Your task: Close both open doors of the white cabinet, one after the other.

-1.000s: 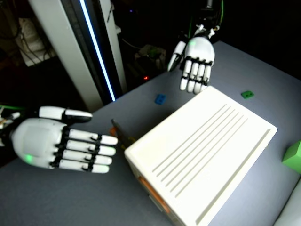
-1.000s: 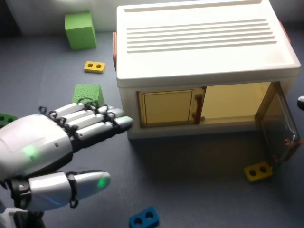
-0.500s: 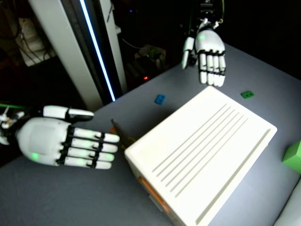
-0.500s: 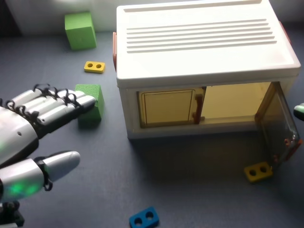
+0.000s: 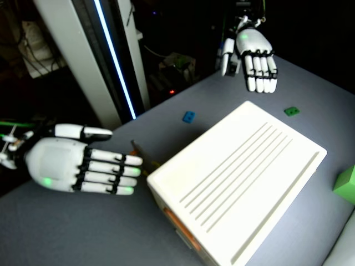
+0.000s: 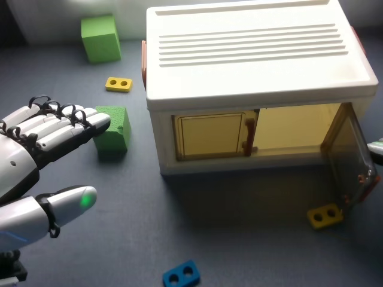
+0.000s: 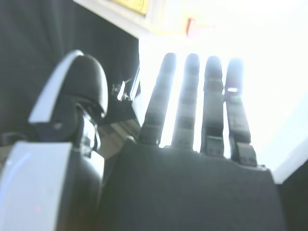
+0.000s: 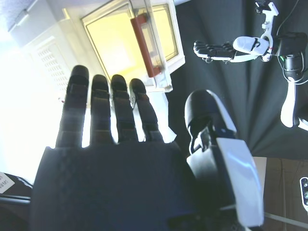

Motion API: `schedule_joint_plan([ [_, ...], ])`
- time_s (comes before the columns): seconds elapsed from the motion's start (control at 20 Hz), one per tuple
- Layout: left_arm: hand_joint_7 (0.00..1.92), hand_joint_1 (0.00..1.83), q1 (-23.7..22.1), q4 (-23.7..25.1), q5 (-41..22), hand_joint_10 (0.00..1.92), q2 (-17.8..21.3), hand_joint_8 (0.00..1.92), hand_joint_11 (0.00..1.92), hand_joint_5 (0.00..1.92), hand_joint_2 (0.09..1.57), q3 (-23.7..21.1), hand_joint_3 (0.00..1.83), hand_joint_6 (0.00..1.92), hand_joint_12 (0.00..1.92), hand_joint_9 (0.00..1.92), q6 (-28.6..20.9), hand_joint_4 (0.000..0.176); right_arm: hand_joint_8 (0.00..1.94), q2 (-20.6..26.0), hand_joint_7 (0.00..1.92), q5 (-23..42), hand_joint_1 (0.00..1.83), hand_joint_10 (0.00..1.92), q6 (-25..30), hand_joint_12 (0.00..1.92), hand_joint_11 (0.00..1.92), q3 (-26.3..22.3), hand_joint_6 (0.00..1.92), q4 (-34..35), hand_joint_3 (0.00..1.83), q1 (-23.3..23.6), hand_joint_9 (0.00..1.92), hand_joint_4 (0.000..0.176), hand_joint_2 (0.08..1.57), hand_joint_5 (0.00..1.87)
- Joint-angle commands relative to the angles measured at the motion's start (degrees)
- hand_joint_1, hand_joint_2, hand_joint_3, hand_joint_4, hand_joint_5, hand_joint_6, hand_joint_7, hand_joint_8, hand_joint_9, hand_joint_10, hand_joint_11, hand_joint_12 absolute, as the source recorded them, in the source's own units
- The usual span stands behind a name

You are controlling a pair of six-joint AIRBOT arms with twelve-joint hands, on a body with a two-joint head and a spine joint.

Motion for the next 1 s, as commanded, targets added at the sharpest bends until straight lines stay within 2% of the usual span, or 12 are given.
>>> schedule_joint_plan([
  [0.0,0.19,0.0,-0.25,-0.04,-7.26,0.01,0.3,0.01,0.0,0.16,1.43,-0.15,0.0,0.01,0.66,0.2,-0.16,0.0,0.0,-0.1,0.05,6.99,0.0,0.0,0.71,0.01,0.1,-0.19,0.0,0.68,0.01,0.73,0.03,0.0,1.44,0.06],
  [0.05,0.18,0.0,-0.25,-0.05,-7.3,0.0,0.29,0.0,0.0,0.16,1.43,-0.15,0.0,0.0,0.62,0.19,-0.16,0.0,0.0,-0.17,0.05,6.97,0.0,0.0,0.71,0.0,0.09,-0.18,0.0,0.5,0.01,0.98,0.02,0.002,1.45,0.06],
  [0.1,0.17,0.0,-0.27,-0.05,-7.32,0.0,0.29,0.0,0.0,0.15,1.43,-0.17,0.0,0.0,0.59,0.17,-0.16,0.0,0.0,-0.25,0.06,6.95,0.0,0.0,0.7,0.0,0.09,-0.17,0.0,0.19,0.01,1.29,0.03,0.011,1.45,0.06],
  [0.15,0.17,0.0,-0.27,-0.05,-7.33,0.0,0.29,0.0,0.0,0.14,1.43,-0.17,0.0,0.0,0.57,0.17,-0.16,0.0,0.0,-0.33,0.05,6.91,0.0,0.0,0.7,0.0,0.08,-0.16,0.0,-0.1,0.01,1.59,0.02,0.011,1.45,0.06],
  [0.25,0.19,0.0,-0.27,-0.05,-7.34,0.01,0.29,0.0,0.0,0.15,1.43,-0.19,0.0,0.0,0.62,0.2,-0.16,0.0,0.0,-0.59,0.01,6.72,0.0,0.0,0.7,0.0,0.08,-0.11,0.0,-0.84,0.01,2.37,0.01,0.012,1.45,0.04],
  [0.35,0.18,0.0,-0.26,-0.05,-7.37,0.0,0.29,0.0,0.0,0.15,1.43,-0.21,0.0,0.0,0.63,0.19,-0.16,0.0,0.0,-0.91,0.02,6.3,0.0,0.0,0.7,0.01,0.1,0.01,0.01,-1.63,0.01,3.19,0.02,0.0,1.46,0.06],
  [0.45,0.18,0.0,-0.26,-0.05,-7.37,0.0,0.29,0.0,0.0,0.15,1.43,-0.21,0.0,0.0,0.66,0.19,-0.16,0.0,0.0,-1.17,0.02,6.05,0.0,0.0,0.7,0.01,0.1,0.11,0.01,-2.14,0.01,3.73,0.02,0.0,1.46,0.06],
  [0.55,0.18,0.0,-0.26,-0.05,-7.38,0.0,0.28,0.0,0.0,0.15,1.43,-0.21,0.0,0.0,0.6,0.19,-0.16,0.0,0.0,-1.46,0.02,5.48,0.0,0.0,0.7,0.0,0.09,0.15,0.0,-3.14,0.01,4.64,0.01,0.0,1.46,0.05],
  [0.6,0.18,0.0,-0.26,-0.05,-7.4,0.0,0.28,0.0,0.0,0.15,1.43,-0.21,0.0,0.0,0.65,0.2,-0.16,0.0,0.0,-1.72,0.02,4.9,0.0,0.0,0.7,0.0,0.09,0.28,0.0,-3.94,0.01,5.36,0.01,0.0,1.47,0.06],
  [0.7,0.16,0.0,-0.23,-0.05,-7.41,0.0,0.28,0.0,0.0,0.13,1.43,-0.22,0.0,0.0,0.57,0.18,-0.16,0.0,0.01,-2.11,0.04,4.16,0.0,0.01,0.7,0.0,0.1,0.52,0.0,-5.0,0.01,6.5,0.03,0.0,1.48,0.06],
  [0.95,0.16,0.0,-0.21,-0.06,-7.41,0.0,0.28,0.0,0.0,0.13,1.44,-0.19,0.0,0.0,0.58,0.17,-0.16,0.0,0.01,-3.38,0.05,3.2,0.0,0.01,0.7,0.01,0.1,1.39,0.01,-6.45,0.01,8.83,0.04,0.0,1.49,0.08],
])
